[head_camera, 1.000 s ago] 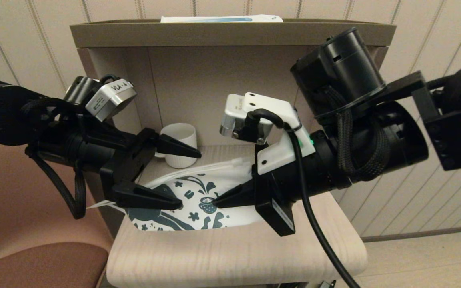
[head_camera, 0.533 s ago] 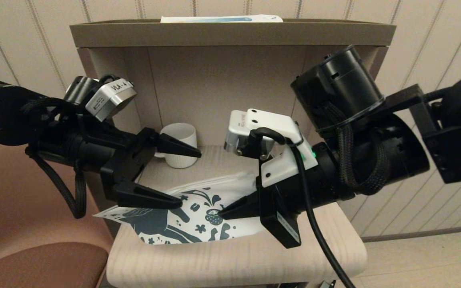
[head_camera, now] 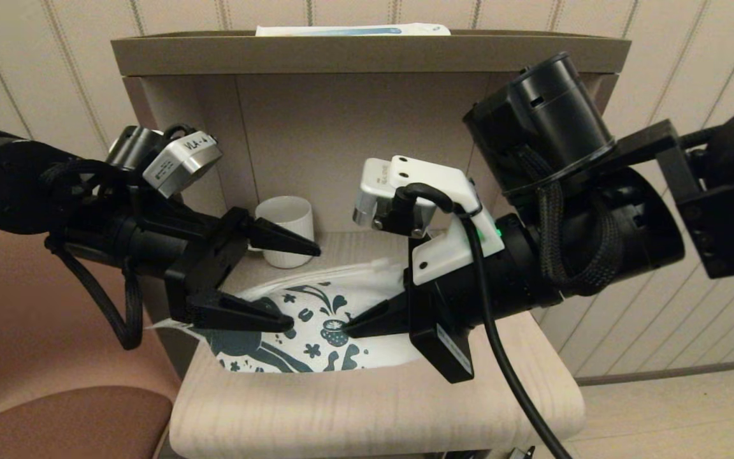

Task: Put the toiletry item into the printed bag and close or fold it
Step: Hand it to the other hand

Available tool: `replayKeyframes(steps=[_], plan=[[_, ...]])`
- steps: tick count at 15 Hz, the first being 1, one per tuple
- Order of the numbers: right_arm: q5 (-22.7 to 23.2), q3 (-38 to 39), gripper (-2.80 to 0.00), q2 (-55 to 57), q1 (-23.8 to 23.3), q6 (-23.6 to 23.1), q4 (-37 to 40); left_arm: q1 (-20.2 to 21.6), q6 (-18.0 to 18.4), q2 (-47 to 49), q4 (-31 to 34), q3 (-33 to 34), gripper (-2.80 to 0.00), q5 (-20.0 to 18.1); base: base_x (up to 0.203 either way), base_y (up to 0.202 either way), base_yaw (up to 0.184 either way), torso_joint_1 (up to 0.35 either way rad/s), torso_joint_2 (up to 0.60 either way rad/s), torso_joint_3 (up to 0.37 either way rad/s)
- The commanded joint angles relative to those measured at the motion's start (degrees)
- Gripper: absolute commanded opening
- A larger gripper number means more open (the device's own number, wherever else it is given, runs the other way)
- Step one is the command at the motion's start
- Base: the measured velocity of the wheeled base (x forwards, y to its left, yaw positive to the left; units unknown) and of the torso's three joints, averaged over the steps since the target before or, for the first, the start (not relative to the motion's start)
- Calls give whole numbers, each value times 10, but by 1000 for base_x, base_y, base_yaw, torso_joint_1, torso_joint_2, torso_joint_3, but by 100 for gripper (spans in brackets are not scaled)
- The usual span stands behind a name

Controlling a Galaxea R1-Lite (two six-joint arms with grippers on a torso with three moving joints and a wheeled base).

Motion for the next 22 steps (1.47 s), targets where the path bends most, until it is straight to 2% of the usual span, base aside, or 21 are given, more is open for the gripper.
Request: replayKeyframes(steps=[1, 18, 19, 22], plan=[[2, -1, -280, 4, 0, -1, 1, 0, 3, -1, 1, 2, -280, -5, 0, 0, 0, 0, 0, 0], [1, -2, -280, 4, 1, -1, 4, 0, 7, 1, 3, 3, -280, -8, 0, 0, 0, 0, 0, 0], [1, -2, 0, 4, 1, -1, 3, 0, 7, 0, 3, 3, -280, -8, 0, 0, 0, 0, 0, 0], [1, -10, 0, 3, 1, 4, 2, 0, 7, -2, 3, 3, -280, -9, 0, 0, 0, 0, 0, 0]])
